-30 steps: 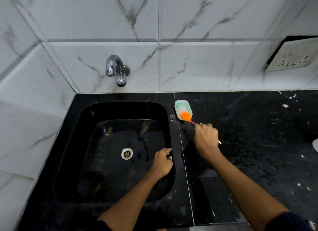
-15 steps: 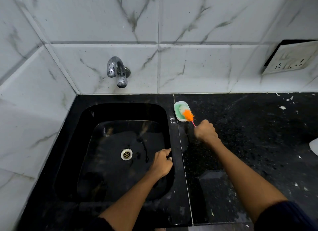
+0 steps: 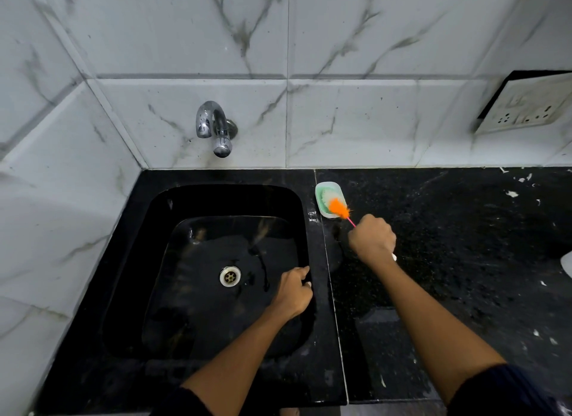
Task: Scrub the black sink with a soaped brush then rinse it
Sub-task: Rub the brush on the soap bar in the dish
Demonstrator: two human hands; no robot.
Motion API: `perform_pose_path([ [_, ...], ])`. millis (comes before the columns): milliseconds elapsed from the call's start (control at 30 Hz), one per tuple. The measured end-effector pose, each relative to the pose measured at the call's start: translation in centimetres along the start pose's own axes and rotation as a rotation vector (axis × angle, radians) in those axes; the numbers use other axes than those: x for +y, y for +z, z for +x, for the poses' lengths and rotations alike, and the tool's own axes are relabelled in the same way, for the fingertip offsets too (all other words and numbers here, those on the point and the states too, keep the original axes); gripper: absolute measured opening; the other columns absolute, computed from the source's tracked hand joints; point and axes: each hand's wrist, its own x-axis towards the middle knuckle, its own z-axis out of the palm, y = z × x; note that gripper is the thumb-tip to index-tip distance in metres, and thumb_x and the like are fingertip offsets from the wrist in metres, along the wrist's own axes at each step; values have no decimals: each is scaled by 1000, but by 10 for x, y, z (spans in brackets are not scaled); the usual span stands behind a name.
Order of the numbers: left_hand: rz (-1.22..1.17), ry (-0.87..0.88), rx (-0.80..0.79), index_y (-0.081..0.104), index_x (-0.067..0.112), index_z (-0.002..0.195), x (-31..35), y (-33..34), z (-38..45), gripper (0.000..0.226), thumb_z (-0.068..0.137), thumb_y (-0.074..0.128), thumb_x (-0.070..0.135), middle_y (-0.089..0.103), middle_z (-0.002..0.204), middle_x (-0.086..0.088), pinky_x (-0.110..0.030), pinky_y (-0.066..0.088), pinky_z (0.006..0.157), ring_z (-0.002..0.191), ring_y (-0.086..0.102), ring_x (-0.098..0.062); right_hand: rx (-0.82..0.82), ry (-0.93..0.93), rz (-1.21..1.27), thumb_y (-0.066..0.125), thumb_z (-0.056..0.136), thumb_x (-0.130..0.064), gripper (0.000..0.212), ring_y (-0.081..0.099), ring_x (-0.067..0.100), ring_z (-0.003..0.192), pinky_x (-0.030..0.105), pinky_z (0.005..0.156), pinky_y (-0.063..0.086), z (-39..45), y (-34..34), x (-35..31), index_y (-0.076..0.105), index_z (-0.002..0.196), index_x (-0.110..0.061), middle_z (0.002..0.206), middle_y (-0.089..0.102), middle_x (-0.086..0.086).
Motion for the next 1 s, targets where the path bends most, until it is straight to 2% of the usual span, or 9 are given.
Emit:
perform_pose_path([
  [67,-2,13,4,48,8,143,3,-2,-3,51,92,50,4,51,145,-3,-30,43,110,133,49,-18,18,-134,-192,47,92,-19,24,63,30,101,35,76,47,-6,7,-8,64,108,-12,108,65,10],
  [167,0,35,6,48,6,143,6,-3,-6,51,93,49,1,52,144,-4,-28,43,110,132,50,-19,44,-283,-420,45,92,-9,26,67,24,91,30,64,43,-11,17,-17,68,102,-16,100,67,3],
  [333,-17,66,9,57,11,136,11,-6,-12,46,93,47,-2,56,124,6,-17,44,92,113,54,-9,110,-333,-573,47,92,-6,26,68,18,83,28,56,39,-11,0,-19,69,97,-20,91,68,-2],
  [400,-22,72,19,57,9,136,12,-7,-14,45,94,46,-4,53,120,7,-17,42,90,112,51,-7,117,-310,-534,49,90,-9,23,67,21,86,29,58,40,-8,-12,-16,67,101,-18,94,68,1],
  [467,-15,73,32,55,7,137,13,-7,-15,44,95,47,-4,56,125,1,-14,39,92,112,50,-7,66,-222,-364,51,87,-13,23,65,28,95,33,68,45,-5,-22,-13,63,107,-13,103,66,8],
  [533,-21,74,36,55,5,137,13,-5,-17,44,95,47,-4,56,129,-2,-14,37,93,120,53,-14,-16,-103,-172,52,87,-19,30,61,35,105,39,82,48,-2,-31,-9,59,114,-8,113,63,15],
  [600,-22,76,37,56,4,135,13,-5,-19,43,94,46,-5,56,130,-3,-14,38,93,124,54,-20,-78,-30,-75,52,87,-23,32,59,36,106,41,86,47,1,-39,-4,58,115,-7,116,62,17],
  [733,-28,77,29,60,4,130,14,-8,-21,40,94,47,-5,57,134,-10,-16,40,93,121,55,-19,-74,-11,-74,53,87,-25,28,60,35,100,39,80,45,0,-47,6,58,109,-8,110,63,17],
  [1000,-21,62,8,54,7,139,14,-9,-20,46,94,48,-1,55,138,-3,-21,41,103,127,53,-19,63,-146,-330,55,87,-22,22,65,27,88,32,66,42,-4,-37,-13,64,105,-14,95,67,7],
])
